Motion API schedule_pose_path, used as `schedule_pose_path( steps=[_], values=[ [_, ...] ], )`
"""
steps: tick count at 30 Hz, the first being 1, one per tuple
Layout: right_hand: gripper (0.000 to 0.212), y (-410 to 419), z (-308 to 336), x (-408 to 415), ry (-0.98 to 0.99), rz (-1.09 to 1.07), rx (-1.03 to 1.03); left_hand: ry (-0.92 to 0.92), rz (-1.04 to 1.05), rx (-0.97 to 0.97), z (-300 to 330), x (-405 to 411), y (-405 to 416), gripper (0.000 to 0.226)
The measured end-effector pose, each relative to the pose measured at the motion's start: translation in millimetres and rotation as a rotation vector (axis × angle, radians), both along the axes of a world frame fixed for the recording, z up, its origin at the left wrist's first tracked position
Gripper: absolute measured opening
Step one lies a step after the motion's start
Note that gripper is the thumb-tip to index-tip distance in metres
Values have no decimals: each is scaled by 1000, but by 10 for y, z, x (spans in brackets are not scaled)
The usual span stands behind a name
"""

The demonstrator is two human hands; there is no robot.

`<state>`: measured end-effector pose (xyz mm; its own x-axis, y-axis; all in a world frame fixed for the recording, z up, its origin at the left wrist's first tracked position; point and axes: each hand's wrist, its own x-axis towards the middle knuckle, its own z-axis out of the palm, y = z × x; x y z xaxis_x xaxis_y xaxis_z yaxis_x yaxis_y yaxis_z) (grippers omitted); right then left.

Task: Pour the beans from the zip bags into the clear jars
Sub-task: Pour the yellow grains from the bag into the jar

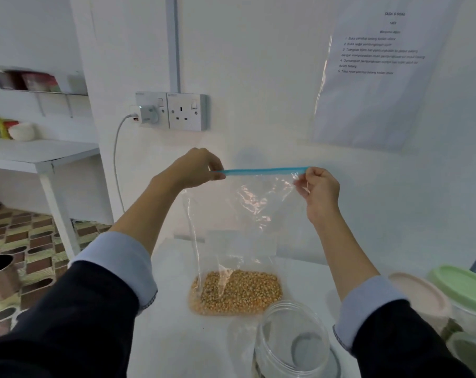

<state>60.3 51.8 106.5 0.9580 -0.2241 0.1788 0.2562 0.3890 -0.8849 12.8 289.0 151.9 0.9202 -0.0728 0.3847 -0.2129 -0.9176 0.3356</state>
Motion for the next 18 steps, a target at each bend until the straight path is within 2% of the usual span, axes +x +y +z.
schedule_pose_path(
  steps=[3, 6, 8, 13, 15, 18],
  values=[
    [22, -26, 16, -55, -197, -68, -274, -12, -34, -99, 38, 37, -92, 11],
    [18, 4, 94, -116, -476, -225, -730, -12, -65, -125, 80, 21, -143, 6],
    [12, 73, 175, -143, -602, -244, -995, 1, -87, -119, 103, 16, -169, 4],
    [27, 379, 417, -285, -374, 41, -1647, 16, -107, -67, 92, 36, -212, 7],
    [24, 473, 489, -274, -336, 41, -1655, -25, -84, -65, 88, 57, -218, 10],
    [18, 552, 581, -198, -250, 52, -1502, -147, -24, -88, 127, 110, -222, 15]
  ],
)
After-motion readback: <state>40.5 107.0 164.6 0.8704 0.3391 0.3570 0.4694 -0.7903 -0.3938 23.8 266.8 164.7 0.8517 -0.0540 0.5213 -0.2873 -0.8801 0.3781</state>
